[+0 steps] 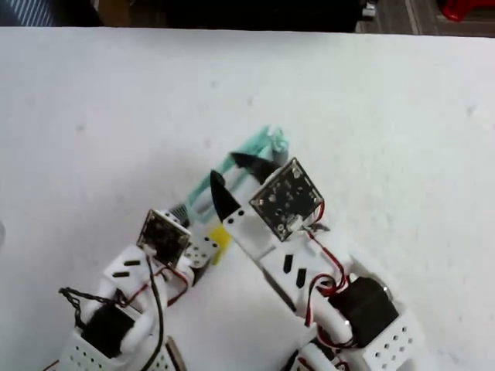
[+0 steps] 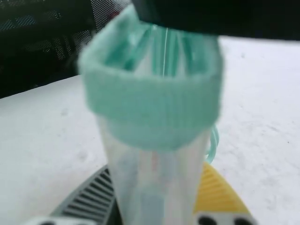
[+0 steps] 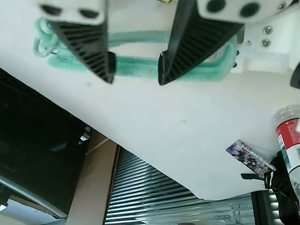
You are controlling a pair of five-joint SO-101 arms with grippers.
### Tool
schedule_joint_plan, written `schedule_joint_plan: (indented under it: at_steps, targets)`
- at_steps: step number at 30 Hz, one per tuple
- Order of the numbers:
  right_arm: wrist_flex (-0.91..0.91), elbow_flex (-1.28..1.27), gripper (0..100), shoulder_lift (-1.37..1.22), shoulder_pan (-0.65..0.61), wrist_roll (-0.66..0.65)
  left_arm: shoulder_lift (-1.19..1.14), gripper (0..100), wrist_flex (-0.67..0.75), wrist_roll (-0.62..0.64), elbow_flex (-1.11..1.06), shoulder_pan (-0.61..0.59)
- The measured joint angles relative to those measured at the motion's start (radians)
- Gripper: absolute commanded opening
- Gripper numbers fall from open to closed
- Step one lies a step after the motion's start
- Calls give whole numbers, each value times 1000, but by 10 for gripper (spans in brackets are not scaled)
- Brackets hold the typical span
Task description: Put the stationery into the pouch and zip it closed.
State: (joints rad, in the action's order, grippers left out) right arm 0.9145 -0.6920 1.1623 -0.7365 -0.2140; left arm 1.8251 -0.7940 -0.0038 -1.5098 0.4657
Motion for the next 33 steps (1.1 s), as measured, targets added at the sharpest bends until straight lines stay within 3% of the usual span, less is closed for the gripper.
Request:
schedule_joint_plan:
  at_steps: [8,11,13,19,22,27,33]
  targets:
    - [100,215,222,-2,12,31,0,163,0,0,0,-2]
    - [149,316,223,-25,60,31,0,86,0,0,0,0]
    - [222,388,223,-83,80,34,0,24,0,0,0,2]
    - [474,585,226,-322,110,54,-3,22,0,-57,0,5]
    - [568,706,237,-384,109,155,-3,22,0,-72,0,5]
    - [703,884,335,-445,110,298,-3,22,0,-77,0,5]
    - [758,956,327,-526,106,341,-5,22,-2,-279,26,-2]
